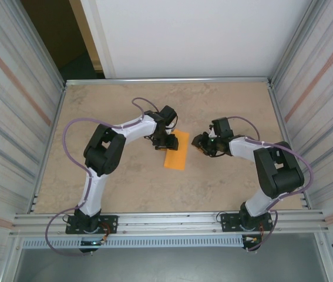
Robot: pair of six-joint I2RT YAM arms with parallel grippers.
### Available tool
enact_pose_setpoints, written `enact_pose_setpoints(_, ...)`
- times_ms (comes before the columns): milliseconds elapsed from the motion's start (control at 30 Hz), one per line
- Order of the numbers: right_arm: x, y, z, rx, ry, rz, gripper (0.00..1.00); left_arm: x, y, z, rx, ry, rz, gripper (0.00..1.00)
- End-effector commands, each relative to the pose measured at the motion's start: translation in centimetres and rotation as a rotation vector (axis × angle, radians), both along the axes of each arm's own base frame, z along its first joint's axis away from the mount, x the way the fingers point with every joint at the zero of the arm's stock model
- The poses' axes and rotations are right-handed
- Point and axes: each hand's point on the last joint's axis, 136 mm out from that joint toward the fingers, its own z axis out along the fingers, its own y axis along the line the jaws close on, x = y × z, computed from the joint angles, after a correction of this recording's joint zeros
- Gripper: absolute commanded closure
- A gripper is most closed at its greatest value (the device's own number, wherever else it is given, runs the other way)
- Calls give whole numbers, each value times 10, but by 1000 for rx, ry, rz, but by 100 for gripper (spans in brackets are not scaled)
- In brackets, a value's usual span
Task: Fold a paper plane with a square sheet of paper (pick it up from the middle)
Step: Hold the square sheet of paper at the center of the table.
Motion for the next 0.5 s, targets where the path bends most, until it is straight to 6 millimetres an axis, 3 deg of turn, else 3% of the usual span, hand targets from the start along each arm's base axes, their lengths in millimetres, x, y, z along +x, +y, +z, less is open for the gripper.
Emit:
enact_pose_setpoints(0,1,19,3,45,-6,58,68,-67,47,-115,256,242,-20,52)
enact_pose_setpoints(467,-2,50,-7,109,39,139,90,-69,47,-117,253,254,-20,52)
